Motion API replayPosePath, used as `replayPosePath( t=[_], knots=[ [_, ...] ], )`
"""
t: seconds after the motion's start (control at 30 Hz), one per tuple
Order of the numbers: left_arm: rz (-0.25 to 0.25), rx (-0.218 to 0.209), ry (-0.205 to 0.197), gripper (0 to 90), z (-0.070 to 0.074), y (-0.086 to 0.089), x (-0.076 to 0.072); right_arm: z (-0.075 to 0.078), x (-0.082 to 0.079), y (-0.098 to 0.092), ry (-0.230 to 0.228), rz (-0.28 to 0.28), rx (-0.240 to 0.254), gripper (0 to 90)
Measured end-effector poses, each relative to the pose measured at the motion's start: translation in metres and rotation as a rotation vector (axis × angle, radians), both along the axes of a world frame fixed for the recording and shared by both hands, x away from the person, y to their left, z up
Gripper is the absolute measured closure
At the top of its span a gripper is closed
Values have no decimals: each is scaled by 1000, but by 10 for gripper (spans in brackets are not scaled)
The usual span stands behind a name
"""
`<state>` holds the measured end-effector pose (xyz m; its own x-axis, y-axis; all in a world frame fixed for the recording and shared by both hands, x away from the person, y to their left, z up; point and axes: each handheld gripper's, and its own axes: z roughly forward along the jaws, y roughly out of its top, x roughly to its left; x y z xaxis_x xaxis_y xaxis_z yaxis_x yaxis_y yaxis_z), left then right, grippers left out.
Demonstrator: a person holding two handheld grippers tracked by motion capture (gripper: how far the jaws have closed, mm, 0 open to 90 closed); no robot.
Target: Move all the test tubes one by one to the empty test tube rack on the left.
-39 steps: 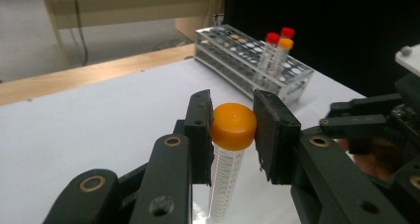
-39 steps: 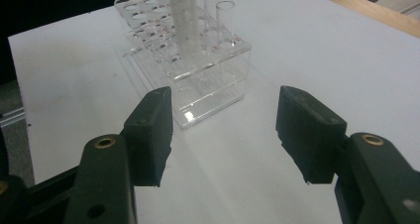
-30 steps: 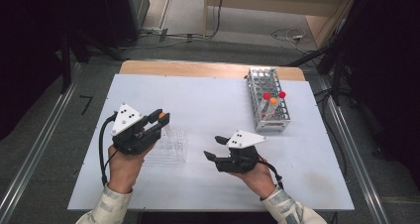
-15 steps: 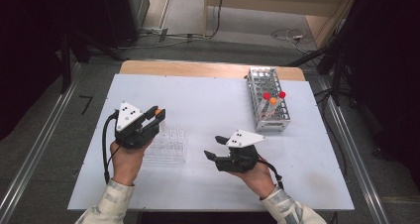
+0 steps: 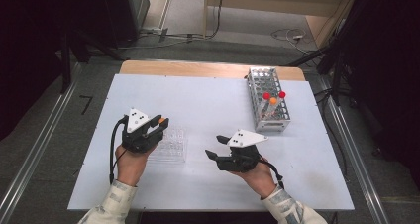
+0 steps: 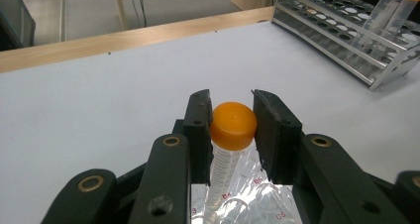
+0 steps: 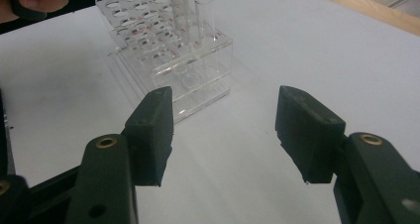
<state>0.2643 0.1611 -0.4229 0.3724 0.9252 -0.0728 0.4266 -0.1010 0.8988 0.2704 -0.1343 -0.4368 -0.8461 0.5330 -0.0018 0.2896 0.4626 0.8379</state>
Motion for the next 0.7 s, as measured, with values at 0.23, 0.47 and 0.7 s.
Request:
replayPosePath(
  t=[0.23,0.47,0.7],
  knots=[
    [-4,-26,5,606,2,1,-1,0,0,-1,-2,-10,4,382],
    [34,-53,1,391,4,2,-1,2,9,-12,-21,-77,3,378],
    [69,-36,23,198,3,1,1,11,28,-42,-26,-232,24,359]
  ],
)
